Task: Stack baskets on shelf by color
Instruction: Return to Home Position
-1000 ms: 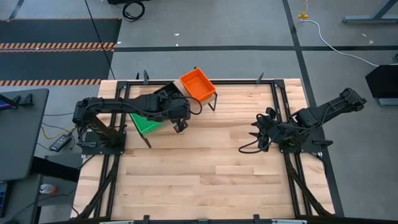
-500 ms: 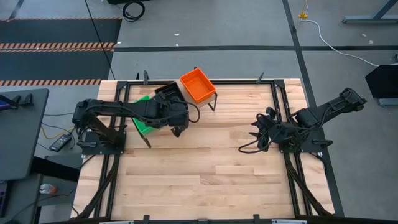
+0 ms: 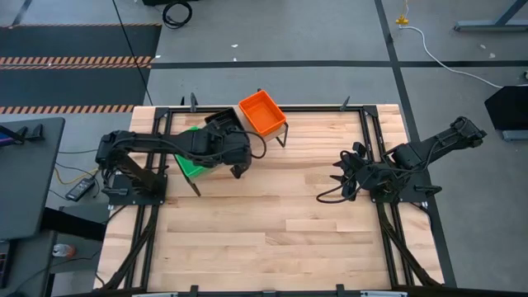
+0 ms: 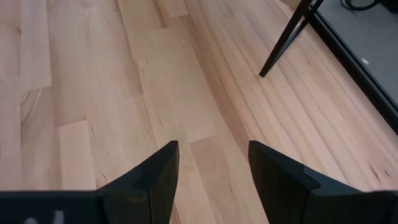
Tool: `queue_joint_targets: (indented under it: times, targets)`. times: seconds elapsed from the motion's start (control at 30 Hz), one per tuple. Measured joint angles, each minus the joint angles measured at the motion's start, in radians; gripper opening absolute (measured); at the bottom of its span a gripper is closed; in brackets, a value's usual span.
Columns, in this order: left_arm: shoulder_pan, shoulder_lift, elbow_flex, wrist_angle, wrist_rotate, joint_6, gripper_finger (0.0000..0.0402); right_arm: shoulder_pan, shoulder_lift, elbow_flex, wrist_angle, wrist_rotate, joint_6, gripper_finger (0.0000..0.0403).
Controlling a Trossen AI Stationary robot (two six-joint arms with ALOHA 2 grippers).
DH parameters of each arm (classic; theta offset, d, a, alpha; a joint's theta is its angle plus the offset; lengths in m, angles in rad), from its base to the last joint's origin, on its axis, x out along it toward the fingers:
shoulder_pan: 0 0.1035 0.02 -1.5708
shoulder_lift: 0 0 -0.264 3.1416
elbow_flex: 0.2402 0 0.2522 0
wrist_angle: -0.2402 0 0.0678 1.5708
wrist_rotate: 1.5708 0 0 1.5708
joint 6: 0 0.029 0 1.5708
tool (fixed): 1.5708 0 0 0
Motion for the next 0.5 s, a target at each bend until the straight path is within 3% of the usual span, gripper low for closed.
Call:
queue_joint_targets:
  times: [0.23, 0.5]
  targets:
    - [-0.012, -0.008, 0.001, 0.098, 0.019, 0.005, 0.0119, 0.000, 0.000, 0.000, -0.001, -0.001, 0.000, 0.0199]
    - [-0.128, -0.008, 0.001, 0.208, 0.024, 0.003, 0.0117, 0.000, 0.000, 0.000, -0.005, -0.009, 0.000, 0.0199]
